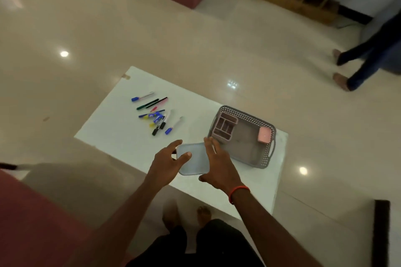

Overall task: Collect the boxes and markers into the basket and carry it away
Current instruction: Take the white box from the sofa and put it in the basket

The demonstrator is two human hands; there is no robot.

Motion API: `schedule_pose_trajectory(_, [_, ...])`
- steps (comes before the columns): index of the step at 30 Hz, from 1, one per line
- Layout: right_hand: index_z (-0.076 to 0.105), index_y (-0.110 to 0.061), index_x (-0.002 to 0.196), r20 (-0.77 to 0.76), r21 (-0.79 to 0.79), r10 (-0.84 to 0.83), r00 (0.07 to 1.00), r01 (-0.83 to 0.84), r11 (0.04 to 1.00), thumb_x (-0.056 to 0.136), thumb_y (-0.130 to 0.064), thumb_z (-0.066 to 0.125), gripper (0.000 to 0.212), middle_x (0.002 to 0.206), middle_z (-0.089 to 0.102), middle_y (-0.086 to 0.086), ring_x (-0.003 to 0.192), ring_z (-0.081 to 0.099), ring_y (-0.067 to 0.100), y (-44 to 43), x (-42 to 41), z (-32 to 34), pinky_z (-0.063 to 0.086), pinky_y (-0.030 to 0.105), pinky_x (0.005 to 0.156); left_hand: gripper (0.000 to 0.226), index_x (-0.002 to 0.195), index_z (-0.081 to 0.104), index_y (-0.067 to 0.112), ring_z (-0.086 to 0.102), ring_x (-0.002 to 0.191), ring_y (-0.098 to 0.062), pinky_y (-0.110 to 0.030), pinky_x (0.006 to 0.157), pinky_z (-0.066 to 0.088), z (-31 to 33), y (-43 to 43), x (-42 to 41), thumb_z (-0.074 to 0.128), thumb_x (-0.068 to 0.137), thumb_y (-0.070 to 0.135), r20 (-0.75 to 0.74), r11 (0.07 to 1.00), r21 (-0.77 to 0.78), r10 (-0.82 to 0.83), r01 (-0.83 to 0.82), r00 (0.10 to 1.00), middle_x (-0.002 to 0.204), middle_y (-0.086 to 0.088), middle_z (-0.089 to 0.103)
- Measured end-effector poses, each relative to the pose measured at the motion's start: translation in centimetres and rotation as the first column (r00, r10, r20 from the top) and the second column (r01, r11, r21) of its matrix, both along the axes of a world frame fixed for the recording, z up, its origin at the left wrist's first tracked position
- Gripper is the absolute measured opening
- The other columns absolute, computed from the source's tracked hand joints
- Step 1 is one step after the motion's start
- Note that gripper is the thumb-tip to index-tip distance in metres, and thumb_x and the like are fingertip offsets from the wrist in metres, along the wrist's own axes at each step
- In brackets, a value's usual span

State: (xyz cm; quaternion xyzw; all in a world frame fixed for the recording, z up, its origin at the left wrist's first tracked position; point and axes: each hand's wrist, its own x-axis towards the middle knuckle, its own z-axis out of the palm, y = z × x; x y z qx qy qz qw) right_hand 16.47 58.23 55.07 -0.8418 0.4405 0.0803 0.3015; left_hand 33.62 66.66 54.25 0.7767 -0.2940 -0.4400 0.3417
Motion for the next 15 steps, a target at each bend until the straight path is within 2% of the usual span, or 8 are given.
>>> schedule_pose_trajectory(3, [0.007,-0.023,0.158,0.017,-0.014,-0.113,0.993,0.113,0.993,0.07,-0.033,0.083,0.116,0.163,0.009,-0.001,0.131,0.039,0.035,-0.7,-2.6,-1.1,0.045,0.044,0.104,0.066,0.146,0.047,0.027,0.065,0.101,-0.021,-0.032,0.083,0.059,-1.2,-2.4,-1.7,0.069,0.088,0.049,-0.025,0.996,-0.002,-0.084,0.084,0.996,0.126,-0.001,0.062])
schedule_pose_trajectory(5, [0.012,-0.023,0.156,0.024,-0.004,-0.194,0.981,0.194,0.981,0.067,-0.035,0.085,0.116,0.161,0.015,-0.002,0.129,0.04,0.031,-1.4,-4.5,-2.1,0.046,0.041,0.103,0.065,0.145,0.047,0.027,0.067,0.093,-0.014,-0.014,0.069,0.053,-2.1,-3.9,-3.2,0.068,0.088,0.05,-0.033,0.991,-0.015,-0.136,0.136,0.99,0.124,0.005,0.061])
schedule_pose_trajectory(7, [0.018,-0.023,0.154,0.011,-0.02,-0.264,0.964,0.264,0.964,0.063,-0.042,0.087,0.116,0.157,0.023,-0.003,0.127,0.04,0.026,-2.4,-6.3,-3.5,0.046,0.038,0.102,0.062,0.143,0.048,0.027,0.065,0.088,-0.005,-0.007,0.059,0.049,-3.2,-5.5,-4.9,0.068,0.089,0.048,-0.064,0.986,-0.03,-0.168,0.167,0.984,0.12,0.011,0.058])
schedule_pose_trajectory(12, [0.031,-0.027,0.146,-0.039,-0.1,-0.385,0.922,0.38,0.92,0.053,-0.06,0.085,0.112,0.144,0.04,-0.008,0.126,0.037,0.017,-5.7,-10.3,-7.8,0.043,0.036,0.097,0.035,0.121,0.055,0.039,0.063,0.097,0.0,-0.004,0.064,0.049,-7.1,-9.4,-8.8,0.071,0.09,0.04,-0.203,0.984,-0.038,-0.181,0.177,0.962,0.122,0.01,0.064])
schedule_pose_trajectory(15, [0.038,-0.024,0.139,-0.002,-0.116,-0.443,0.897,0.44,0.891,0.049,-0.057,0.088,0.108,0.136,0.045,-0.005,0.122,0.039,0.018,-8.4,-12.3,-11.1,0.047,0.034,0.093,0.037,0.124,0.06,0.034,0.062,0.103,0.001,-0.003,0.068,0.048,-10.3,-12.0,-10.9,0.071,0.089,0.041,-0.197,0.978,-0.042,-0.21,0.205,0.958,0.126,0.009,0.064])
